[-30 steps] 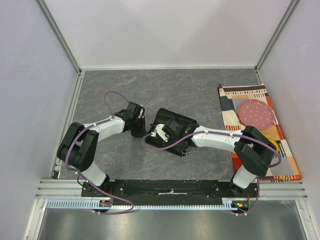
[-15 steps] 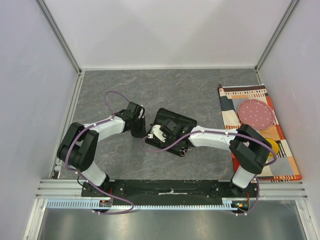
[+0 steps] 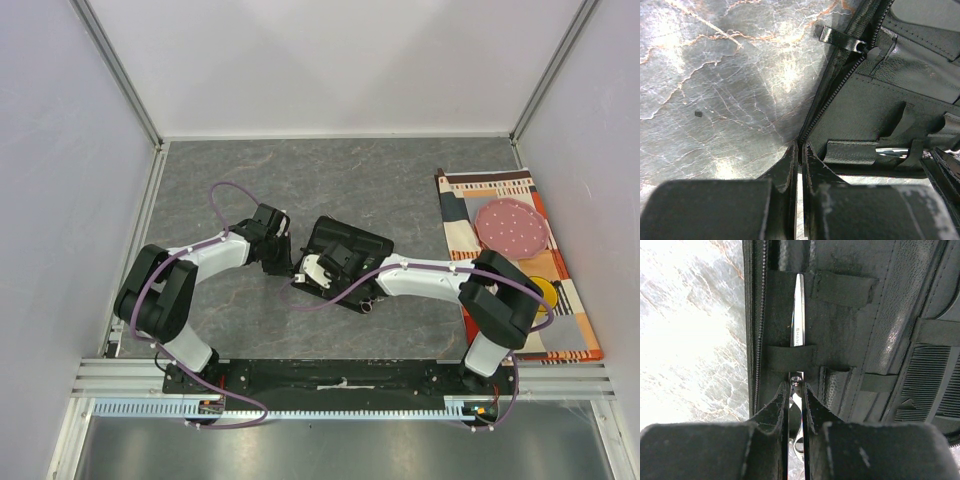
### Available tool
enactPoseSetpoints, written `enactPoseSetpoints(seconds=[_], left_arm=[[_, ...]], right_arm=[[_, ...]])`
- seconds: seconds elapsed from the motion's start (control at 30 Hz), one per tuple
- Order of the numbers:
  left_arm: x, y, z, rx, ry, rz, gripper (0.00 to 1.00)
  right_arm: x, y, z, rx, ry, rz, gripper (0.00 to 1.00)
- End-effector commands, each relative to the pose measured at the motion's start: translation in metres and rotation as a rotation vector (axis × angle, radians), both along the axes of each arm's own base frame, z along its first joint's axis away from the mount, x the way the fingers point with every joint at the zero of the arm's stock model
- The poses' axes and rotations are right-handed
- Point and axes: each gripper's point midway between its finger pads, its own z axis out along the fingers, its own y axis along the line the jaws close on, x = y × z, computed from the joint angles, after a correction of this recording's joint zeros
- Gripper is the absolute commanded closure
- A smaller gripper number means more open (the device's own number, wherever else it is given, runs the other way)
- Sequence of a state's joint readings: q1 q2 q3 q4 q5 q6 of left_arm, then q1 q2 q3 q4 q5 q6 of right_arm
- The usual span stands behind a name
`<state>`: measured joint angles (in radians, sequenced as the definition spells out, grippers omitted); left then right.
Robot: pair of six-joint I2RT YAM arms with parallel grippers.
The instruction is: Sort the hair-cutting tools
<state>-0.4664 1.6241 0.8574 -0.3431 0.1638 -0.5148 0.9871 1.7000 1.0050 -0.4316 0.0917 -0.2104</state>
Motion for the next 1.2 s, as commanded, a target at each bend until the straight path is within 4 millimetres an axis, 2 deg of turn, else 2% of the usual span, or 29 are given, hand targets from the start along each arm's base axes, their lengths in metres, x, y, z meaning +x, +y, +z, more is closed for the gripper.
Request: enactPoseSetpoints(seconds=[0.0, 0.07, 0.2, 0.33, 0.57, 0.6, 0.67, 0.8, 0.93, 1.03, 1.17], left_arm=[[-0.011, 0.015, -0.02, 0.089, 0.038, -0.026, 0.98], [-0.011, 0.013, -0.02, 0.086, 0.038, -0.027, 0.98], [-0.011, 0.013, -0.019, 0.084, 0.036, -0.029, 0.98], [-0.011, 0.013, -0.018, 0.085, 0.032, -0.029, 0.98], [-0.012, 0.013, -0.018, 0.088, 0.031, -0.033, 0.98], [-0.013, 0.013, -0.018, 0.089, 0.033, -0.031, 0.98], [-0.013, 0.014, -0.019, 0.088, 0.035, -0.032, 0.98], [-0.013, 0.013, -0.018, 0.089, 0.032, -0.036, 0.98], [-0.013, 0.013, -0.018, 0.086, 0.029, -0.035, 0.98], [-0.013, 0.012, -0.017, 0.081, 0.027, -0.036, 0.98], [-0.013, 0.012, -0.015, 0.079, 0.018, -0.038, 0.98]], right_arm=[[-0.013, -0.012, 0.003, -0.059, 0.031, 0.028, 1.0], [-0.014, -0.013, 0.004, -0.062, 0.03, 0.027, 1.0], [-0.011, -0.002, 0.009, -0.009, 0.015, 0.033, 1.0], [-0.003, 0.022, 0.01, 0.074, -0.002, 0.046, 1.0], [0.004, 0.057, -0.001, 0.162, 0.009, 0.101, 1.0], [0.009, 0.066, 0.002, 0.198, -0.015, 0.109, 1.0], [0.014, 0.069, 0.001, 0.211, -0.038, 0.103, 1.0], [0.024, 0.08, 0.011, 0.252, -0.079, 0.089, 1.0], [0.046, 0.082, 0.025, 0.261, -0.173, 0.004, 1.0], [0.057, 0.087, 0.037, 0.287, -0.208, -0.038, 0.96], [0.058, 0.092, 0.048, 0.301, -0.194, -0.054, 0.8]])
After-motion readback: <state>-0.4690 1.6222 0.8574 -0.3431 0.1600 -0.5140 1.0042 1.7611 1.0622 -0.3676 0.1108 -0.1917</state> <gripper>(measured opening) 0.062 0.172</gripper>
